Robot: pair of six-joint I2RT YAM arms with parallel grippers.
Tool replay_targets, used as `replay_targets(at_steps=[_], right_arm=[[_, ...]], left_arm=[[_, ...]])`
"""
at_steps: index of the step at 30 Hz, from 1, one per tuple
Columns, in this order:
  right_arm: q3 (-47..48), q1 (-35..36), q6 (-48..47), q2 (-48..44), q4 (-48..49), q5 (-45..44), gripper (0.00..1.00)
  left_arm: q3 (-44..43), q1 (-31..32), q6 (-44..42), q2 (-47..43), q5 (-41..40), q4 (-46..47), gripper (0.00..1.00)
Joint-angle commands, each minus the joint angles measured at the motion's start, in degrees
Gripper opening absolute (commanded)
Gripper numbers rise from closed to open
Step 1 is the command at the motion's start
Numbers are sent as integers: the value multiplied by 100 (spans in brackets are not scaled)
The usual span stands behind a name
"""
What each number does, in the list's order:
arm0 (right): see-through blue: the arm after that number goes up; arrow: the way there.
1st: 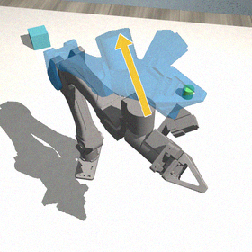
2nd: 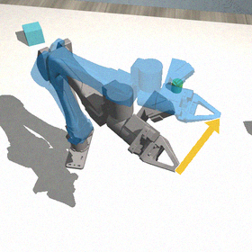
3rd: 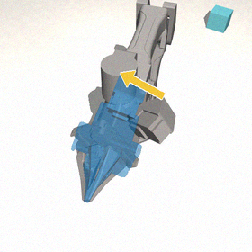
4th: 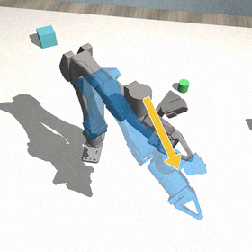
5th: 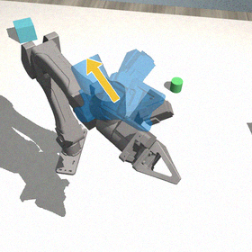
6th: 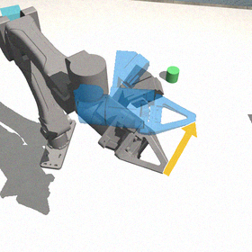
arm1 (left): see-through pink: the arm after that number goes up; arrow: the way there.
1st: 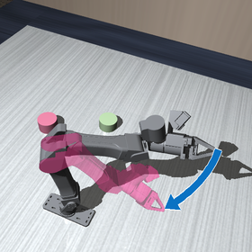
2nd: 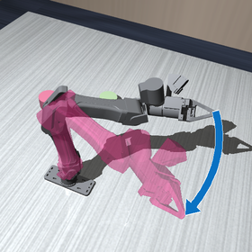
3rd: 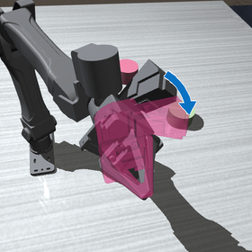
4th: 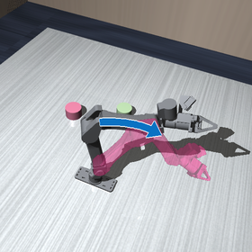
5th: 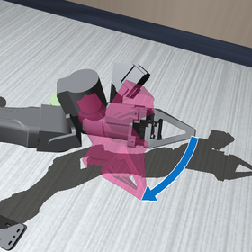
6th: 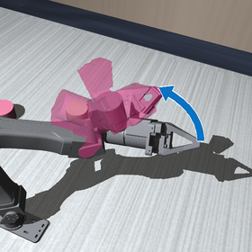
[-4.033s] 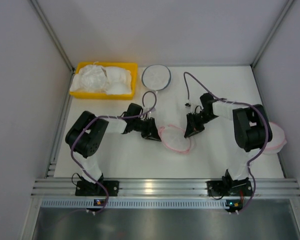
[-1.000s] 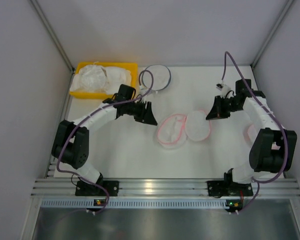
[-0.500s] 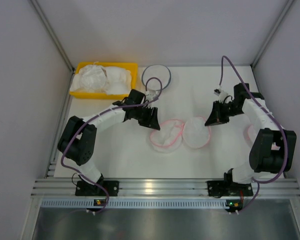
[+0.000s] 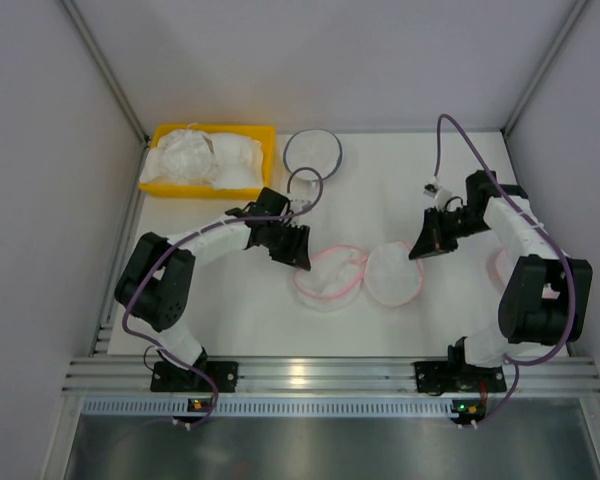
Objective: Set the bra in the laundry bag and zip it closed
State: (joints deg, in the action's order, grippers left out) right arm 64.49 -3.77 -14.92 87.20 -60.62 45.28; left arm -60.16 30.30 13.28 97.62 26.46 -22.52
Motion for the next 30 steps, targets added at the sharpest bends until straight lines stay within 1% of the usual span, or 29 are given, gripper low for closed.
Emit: replay_targets(at_steps=[1,2,3,5,6,7,9,10,11,13,14,15,16,17,18,20,22,23,26,28,30], right_arm=[[134,17,-222,86,-178,271,0],[143,17,-222,87,-178,297,0],[152,17,-248,113,-204,332,0],[248,17,-310,157,-336,464,0],[309,25,-441,235,-415,508,0],[397,25,-546,280,-668,552,0],[713,25,-906,411,-994,701,0],[836,25,-1038,438,-1370,780,0],[1098,25,-1318,464,-1556,938,0],[1355,25,-1557,509,-1908,1088,0],[1591,25,-1810,517,-2249,1219,0],[1689,25,-1935,509,-2374,1290,0],[1785,25,-2032,509,-2497,1352,0],[1882,25,-1963,474,-2507,1465,0],[1909,25,-1936,404,-2516,1519,0],[1944,60,-1875,351,-2516,1572,0],[1980,96,-1848,359,-2507,1563,0],[1997,104,-1822,377,-2516,1572,0],[1997,105,-1918,605,-2516,1415,0],[2024,105,-2041,921,-2516,1248,0],[2094,96,-2225,1297,-2516,1098,0]], left_arm=[[48,2,-185,-376,-229,-94,44],[40,2,-185,-358,-177,-94,44],[40,2,-211,-358,-98,-129,33],[-56,2,-185,-349,121,-164,19],[-135,2,-194,-358,218,-234,6],[-241,-7,-177,-367,298,-270,1],[-575,-7,-89,-516,273,-323,0],[-689,-7,-45,-647,159,-349,0],[-934,-7,16,-726,-268,-375,0],[-1155,19,245,-954,-1042,-603,0],[-1225,37,385,-1043,-1577,-656,0],[-1270,63,438,-1148,-2322,-692,0],[-1270,81,465,-1254,-2556,-675,0],[-1261,90,491,-1420,-2584,-683,0],[-1261,98,579,-1491,-2793,-683,0],[-1261,98,667,-1571,-2673,-683,0],[-1244,98,729,-1554,-2261,-692,0],[-1226,98,764,-1519,-2189,-683,0],[-1121,81,764,-1290,-1882,-605,0],[-1033,37,720,-1045,-1392,-271,0],[-980,19,738,-869,-1135,9,0]])
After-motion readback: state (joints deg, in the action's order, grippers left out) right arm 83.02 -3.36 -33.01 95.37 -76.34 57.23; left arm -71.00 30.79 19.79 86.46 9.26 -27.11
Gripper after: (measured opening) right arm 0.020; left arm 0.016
